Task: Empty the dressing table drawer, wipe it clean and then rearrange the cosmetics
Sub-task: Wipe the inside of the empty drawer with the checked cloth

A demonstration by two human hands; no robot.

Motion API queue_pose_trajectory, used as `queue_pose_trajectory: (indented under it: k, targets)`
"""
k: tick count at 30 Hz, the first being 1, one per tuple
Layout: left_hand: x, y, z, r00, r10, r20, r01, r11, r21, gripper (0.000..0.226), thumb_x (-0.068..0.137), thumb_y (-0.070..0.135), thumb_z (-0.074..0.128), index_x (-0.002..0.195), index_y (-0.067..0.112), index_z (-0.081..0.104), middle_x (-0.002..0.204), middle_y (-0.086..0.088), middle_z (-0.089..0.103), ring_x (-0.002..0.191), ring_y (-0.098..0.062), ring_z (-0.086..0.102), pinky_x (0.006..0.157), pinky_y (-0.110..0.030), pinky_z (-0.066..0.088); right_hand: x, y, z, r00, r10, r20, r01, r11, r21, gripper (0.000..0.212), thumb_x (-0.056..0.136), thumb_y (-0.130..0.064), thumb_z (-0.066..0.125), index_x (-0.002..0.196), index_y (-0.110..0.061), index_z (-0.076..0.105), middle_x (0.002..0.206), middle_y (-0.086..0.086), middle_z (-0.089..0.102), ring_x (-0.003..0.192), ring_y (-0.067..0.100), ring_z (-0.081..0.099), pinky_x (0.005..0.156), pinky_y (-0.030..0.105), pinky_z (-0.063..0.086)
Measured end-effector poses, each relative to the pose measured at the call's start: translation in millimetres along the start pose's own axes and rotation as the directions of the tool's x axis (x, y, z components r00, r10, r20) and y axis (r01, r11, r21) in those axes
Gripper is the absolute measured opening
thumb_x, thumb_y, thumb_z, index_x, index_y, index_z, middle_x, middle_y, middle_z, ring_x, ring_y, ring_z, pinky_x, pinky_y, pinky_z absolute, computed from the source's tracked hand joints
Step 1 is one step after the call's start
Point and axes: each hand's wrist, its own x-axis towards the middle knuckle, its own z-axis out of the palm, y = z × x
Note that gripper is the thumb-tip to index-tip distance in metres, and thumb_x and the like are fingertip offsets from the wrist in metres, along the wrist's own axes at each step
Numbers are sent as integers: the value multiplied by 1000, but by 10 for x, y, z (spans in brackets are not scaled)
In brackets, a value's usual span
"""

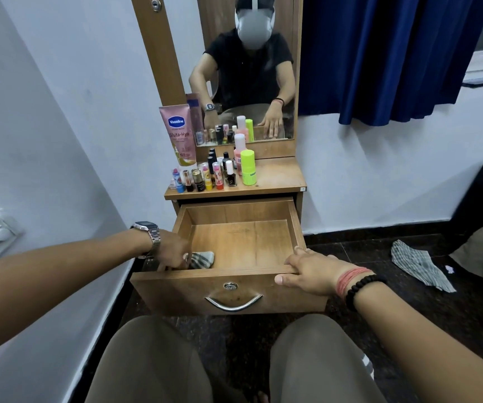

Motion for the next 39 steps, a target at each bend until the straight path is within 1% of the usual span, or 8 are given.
queue_pose_trajectory:
  k: [7, 11, 15, 17, 20, 23, 33, 39]
  targets:
    - [-40, -132, -270, 999, 11, -51, -19, 988, -156, 31, 88, 33, 57, 101, 6, 66, 93, -11, 66, 77, -19, 52, 67, -30, 41, -2, -11, -12, 1000, 2, 13, -2, 1000, -7, 71, 92, -67, 35, 148, -23, 32, 160, 3, 15, 148, 18, 11, 116, 47, 16]
    - [-15, -258, -389, 956, -33, -291, -97, 902, -420, 23, 95, 35, 53, 101, 15, 63, 96, -3, 67, 84, -16, 61, 65, -25, 50, 9, -27, -19, 1000, 10, 15, -10, 1000, -22, 73, 92, -67, 35, 150, -23, 29, 162, 4, 10, 149, 19, 8, 117, 48, 14]
    - [97, -264, -424, 638, -289, -714, -248, 800, -546, 28, 96, 39, 50, 112, 19, 61, 97, 0, 61, 83, -18, 57, 58, -26, 39, 11, -18, 4, 1000, 13, 12, -12, 1000, -17, 74, 92, -68, 35, 150, -23, 29, 161, 3, 13, 149, 19, 10, 117, 47, 15]
    - [115, -247, -392, 569, -165, -805, -301, 869, -392, 28, 95, 35, 53, 120, 22, 57, 105, -2, 64, 83, -18, 57, 57, -25, 41, 16, -15, 8, 1000, 15, 13, -15, 1000, -14, 74, 91, -68, 36, 150, -23, 29, 161, 3, 13, 149, 19, 9, 117, 48, 15]
    - [205, -199, -234, 778, 206, -593, -139, 978, 158, 39, 94, 26, 53, 132, 31, 46, 118, -2, 63, 95, -19, 60, 69, -28, 50, 23, -20, 10, 1000, 13, 5, -13, 1000, -20, 73, 91, -68, 36, 149, -23, 30, 159, 2, 17, 148, 19, 12, 116, 48, 17]
    - [328, -133, -31, 962, 170, -215, -98, 945, 311, 39, 98, 34, 44, 137, 34, 43, 128, -5, 56, 111, -22, 56, 88, -30, 47, 21, -26, 15, 1000, 12, -5, -12, 1000, -20, 72, 91, -67, 37, 148, -23, 31, 159, 2, 18, 147, 18, 13, 115, 47, 18]
    - [671, -61, 48, 951, -85, -297, 217, 869, 445, 40, 103, 30, 30, 140, 17, 40, 136, -8, 53, 114, -26, 58, 88, -34, 48, 42, -20, 31, 1000, 27, 11, -27, 1000, -4, 75, 90, -68, 39, 150, -23, 27, 163, 5, 5, 150, 19, 4, 117, 49, 11]
    - [715, 199, 110, 961, -26, -274, 76, 982, 172, 35, 97, 40, 44, 115, 13, 56, 116, -9, 63, 99, -25, 62, 75, -30, 48, 35, -34, 9, 999, 36, 32, -36, 999, -9, 75, 91, -68, 37, 150, -23, 27, 162, 5, 5, 150, 20, 3, 117, 50, 13]
